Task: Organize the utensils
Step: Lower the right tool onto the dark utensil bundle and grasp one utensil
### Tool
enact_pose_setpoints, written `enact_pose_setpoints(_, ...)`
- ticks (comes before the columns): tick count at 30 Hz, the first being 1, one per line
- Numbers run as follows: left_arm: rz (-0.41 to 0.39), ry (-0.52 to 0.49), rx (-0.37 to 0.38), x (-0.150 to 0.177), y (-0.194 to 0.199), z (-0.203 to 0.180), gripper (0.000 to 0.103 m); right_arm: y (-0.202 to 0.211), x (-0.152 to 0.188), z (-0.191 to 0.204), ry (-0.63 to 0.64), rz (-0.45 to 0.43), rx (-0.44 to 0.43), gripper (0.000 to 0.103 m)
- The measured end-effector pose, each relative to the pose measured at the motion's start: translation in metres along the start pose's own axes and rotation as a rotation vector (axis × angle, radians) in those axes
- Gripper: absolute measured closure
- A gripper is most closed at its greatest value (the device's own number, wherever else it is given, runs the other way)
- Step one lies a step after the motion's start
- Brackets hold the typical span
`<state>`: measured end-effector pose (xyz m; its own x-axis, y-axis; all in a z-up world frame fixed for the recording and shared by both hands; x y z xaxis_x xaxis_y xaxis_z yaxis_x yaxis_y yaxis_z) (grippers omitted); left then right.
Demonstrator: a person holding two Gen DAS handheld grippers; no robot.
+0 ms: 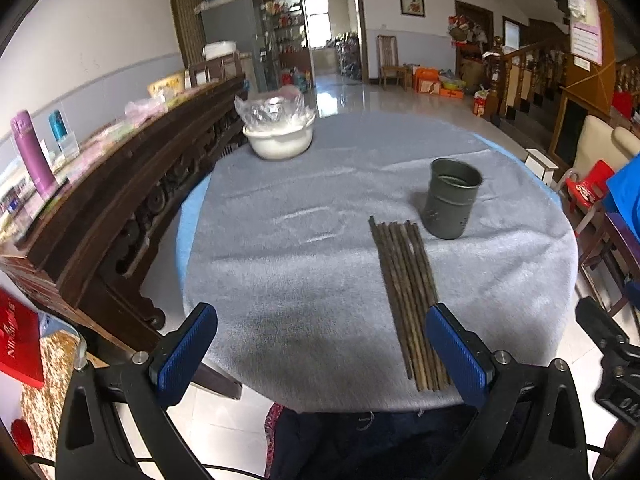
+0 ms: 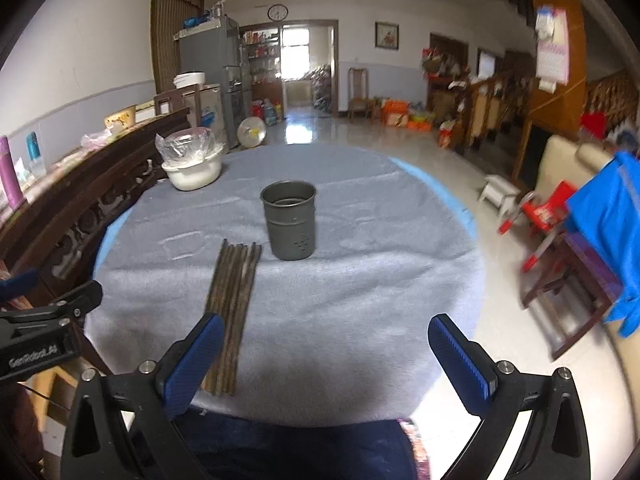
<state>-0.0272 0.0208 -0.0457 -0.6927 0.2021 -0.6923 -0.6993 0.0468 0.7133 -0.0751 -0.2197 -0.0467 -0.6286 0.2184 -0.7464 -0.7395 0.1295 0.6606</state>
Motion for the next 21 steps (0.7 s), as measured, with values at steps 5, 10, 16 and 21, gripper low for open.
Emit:
enact_pose_setpoints(5, 0.104, 0.035, 0.065, -0.005, -0.048, 0.005, 0.000, -0.059, -0.006, 0.002, -0.086, 0.132, -0.199, 0.008)
enact_pose_setpoints(10, 0.214, 0.045, 0.161, -0.006, -0.097, -0.006, 0.019, -0.120, -0.011, 0.018, -0.102, 0.246, -0.285, 0.045)
enact_pose_setpoints(16, 0.334, 0.082, 0.279, -0.013, -0.149, -0.023, 0.050, -0.179, -0.018, 0.036, -0.137, 0.334, -0.343, 0.064)
enact_pose_setpoints(21, 0.384, 0.103, 0.316, -0.019, -0.175, -0.033, 0.052, -0.216, -0.018, 0.046, -0.155, 0.380, -0.345, 0.073)
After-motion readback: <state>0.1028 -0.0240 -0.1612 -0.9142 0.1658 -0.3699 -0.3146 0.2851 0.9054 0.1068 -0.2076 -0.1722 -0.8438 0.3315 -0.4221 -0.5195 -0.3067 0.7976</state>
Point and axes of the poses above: each gripper's, at about its wrist camera, not at the fingertips, and y roughly against the way its jaws point, z to its left, x to its underside, the point moved 7 cm from there along -y, roughly the way its jaws point, and after that the axes turned 2 degrees about -y, right-handed, at the moved point
